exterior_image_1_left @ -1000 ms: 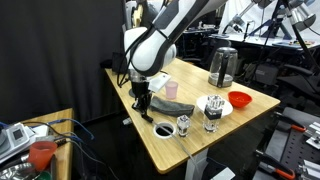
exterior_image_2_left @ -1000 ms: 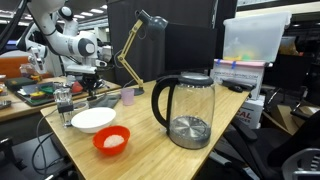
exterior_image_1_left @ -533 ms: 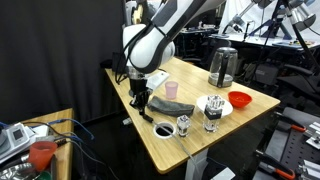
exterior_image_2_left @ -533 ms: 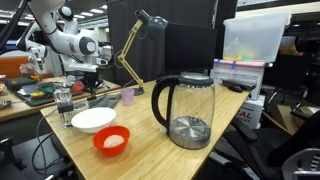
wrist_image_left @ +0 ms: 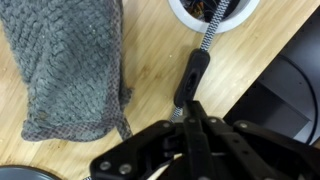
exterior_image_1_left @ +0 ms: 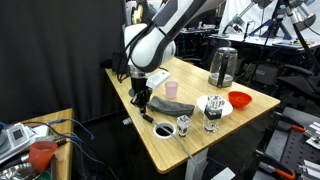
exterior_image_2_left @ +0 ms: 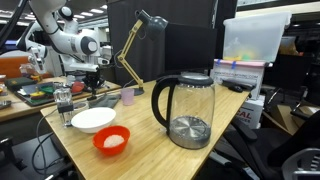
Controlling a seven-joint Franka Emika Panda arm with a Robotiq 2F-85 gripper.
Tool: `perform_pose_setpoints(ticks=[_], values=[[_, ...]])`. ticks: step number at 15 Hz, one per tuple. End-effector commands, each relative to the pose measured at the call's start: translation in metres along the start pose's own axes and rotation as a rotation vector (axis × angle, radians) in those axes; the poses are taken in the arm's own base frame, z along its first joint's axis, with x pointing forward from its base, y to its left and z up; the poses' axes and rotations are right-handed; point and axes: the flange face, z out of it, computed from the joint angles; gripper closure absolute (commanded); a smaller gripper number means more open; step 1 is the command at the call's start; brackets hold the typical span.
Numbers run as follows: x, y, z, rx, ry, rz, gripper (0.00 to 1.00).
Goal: Turn on the lamp
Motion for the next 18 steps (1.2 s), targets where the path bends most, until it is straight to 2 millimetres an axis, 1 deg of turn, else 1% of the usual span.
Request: perform_pose_setpoints(ticks=[1,6,10,16,18], values=[[-0.005,0.001,-0.007,-0.004,-0.024,0.023,1.00],[-0.006,0.003,0.001,-0.007,-0.054,0.038,1.00],[-0.008,-0.001,0.006,-0.010,-0.071,0.024,1.00],[-0.003,-0.001,0.014,-0.001,-0.076,0.022,1.00],[-0.005,-0.003,0.022,0.010,-0.083,0.027,1.00]])
